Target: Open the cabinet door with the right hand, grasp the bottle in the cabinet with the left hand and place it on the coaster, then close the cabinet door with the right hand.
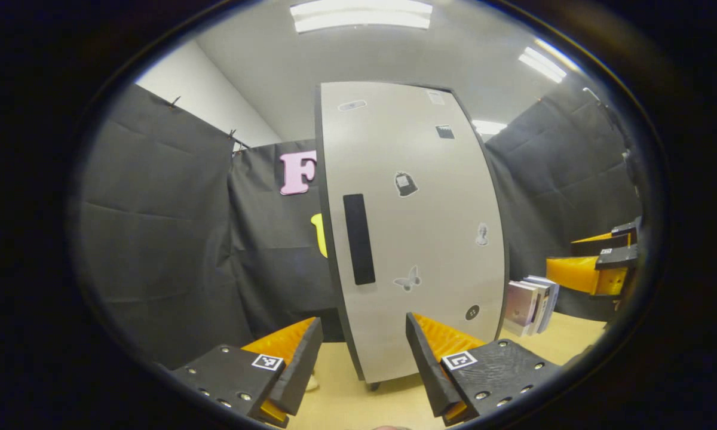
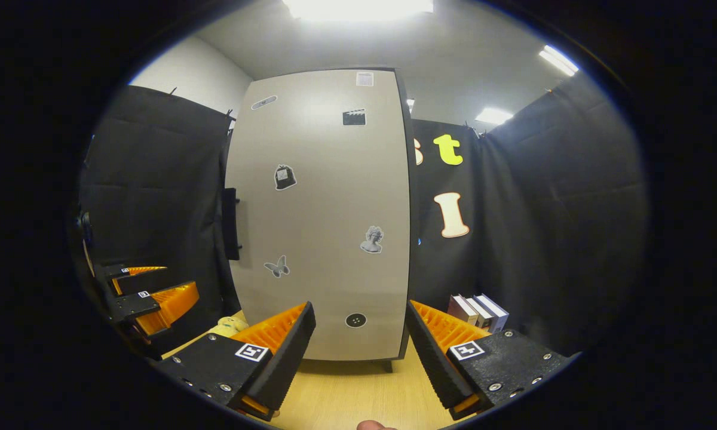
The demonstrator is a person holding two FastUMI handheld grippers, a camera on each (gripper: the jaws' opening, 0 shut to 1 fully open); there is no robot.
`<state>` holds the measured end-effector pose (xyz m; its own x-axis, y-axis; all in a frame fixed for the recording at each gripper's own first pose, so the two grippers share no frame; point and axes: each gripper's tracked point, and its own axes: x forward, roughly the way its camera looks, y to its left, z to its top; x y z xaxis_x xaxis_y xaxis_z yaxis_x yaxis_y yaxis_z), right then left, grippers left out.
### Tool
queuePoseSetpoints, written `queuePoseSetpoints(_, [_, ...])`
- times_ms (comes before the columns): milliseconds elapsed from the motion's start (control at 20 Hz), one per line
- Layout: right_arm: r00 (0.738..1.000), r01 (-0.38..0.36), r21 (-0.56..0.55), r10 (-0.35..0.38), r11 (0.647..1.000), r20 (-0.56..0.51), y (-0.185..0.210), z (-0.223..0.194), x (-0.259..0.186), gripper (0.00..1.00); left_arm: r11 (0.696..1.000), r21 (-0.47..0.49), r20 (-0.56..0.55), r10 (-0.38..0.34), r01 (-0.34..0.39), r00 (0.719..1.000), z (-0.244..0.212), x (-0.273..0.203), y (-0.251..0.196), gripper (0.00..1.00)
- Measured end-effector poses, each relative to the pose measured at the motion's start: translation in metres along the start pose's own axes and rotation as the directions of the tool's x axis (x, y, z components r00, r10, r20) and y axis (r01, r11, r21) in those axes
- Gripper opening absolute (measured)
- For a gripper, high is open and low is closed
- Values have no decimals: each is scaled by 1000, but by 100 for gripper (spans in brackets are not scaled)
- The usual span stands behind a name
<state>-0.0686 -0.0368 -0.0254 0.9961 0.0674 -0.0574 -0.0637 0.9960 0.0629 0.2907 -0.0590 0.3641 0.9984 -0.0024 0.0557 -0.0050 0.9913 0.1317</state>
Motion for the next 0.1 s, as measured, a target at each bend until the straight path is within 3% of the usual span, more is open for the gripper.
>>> queuePoseSetpoints(100, [1000, 0, 0, 0, 1000, -3, -1, -1, 0, 94, 1000, 1, -2, 2, -2, 1000, 0, 0, 0, 76])
